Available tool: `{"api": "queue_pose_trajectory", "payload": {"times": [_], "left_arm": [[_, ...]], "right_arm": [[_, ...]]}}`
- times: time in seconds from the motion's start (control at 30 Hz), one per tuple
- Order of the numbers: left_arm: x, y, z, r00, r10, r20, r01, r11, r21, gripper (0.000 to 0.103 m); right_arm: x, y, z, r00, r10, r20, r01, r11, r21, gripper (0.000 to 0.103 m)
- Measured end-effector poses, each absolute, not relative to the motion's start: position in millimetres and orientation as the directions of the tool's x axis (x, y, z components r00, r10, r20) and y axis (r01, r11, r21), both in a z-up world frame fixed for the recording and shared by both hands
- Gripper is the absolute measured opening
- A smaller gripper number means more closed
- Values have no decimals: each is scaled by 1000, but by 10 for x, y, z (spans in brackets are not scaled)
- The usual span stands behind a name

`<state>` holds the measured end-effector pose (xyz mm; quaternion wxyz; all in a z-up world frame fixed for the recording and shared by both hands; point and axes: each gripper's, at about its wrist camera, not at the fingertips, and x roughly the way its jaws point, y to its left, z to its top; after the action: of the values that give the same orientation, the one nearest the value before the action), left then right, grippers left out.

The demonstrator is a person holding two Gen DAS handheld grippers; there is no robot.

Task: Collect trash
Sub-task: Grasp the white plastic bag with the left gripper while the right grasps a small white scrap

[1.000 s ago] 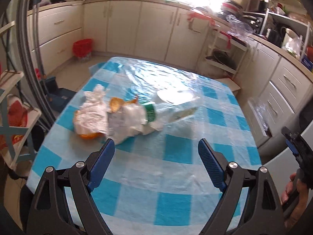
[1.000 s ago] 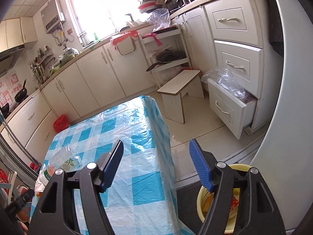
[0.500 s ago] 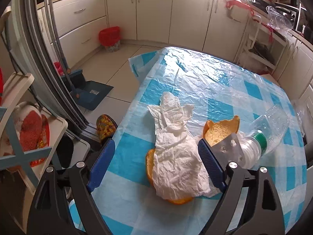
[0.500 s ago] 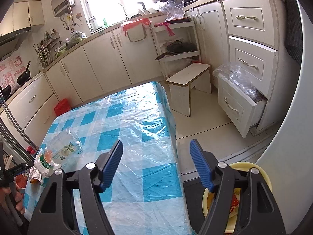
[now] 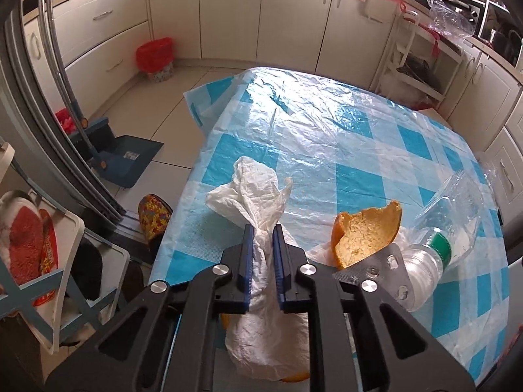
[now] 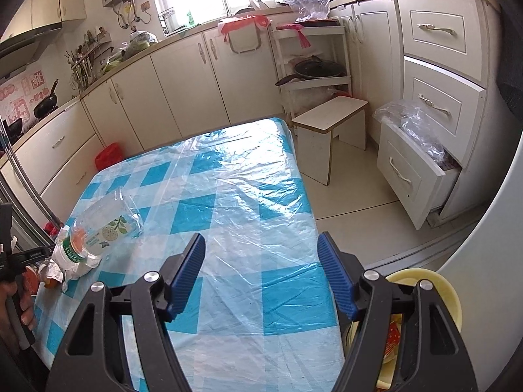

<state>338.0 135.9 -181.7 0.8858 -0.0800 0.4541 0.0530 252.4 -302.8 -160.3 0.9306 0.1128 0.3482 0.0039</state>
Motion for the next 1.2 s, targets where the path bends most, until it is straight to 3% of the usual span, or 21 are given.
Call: {"api": "queue_pose_trajectory", "payload": {"times": [0.43,0.8,1.2], "left_arm": [[2728,1506,-1282,720,-118,-684,-154,934,-323,7],[2028,1443,-1427,729,-70,-681,-168,946,-278,7],[1804,1635,-1398,754,-65,-653,-164,945,-284,8]], "right_arm": [[2538,-2711,-1663,726,186,-662,-48,974,222,69],[2426,-1462,-1703,504,567,-652,-471,813,342,68],[2714,-624,-1849,402,673,-621,-450,736,506,49]]}}
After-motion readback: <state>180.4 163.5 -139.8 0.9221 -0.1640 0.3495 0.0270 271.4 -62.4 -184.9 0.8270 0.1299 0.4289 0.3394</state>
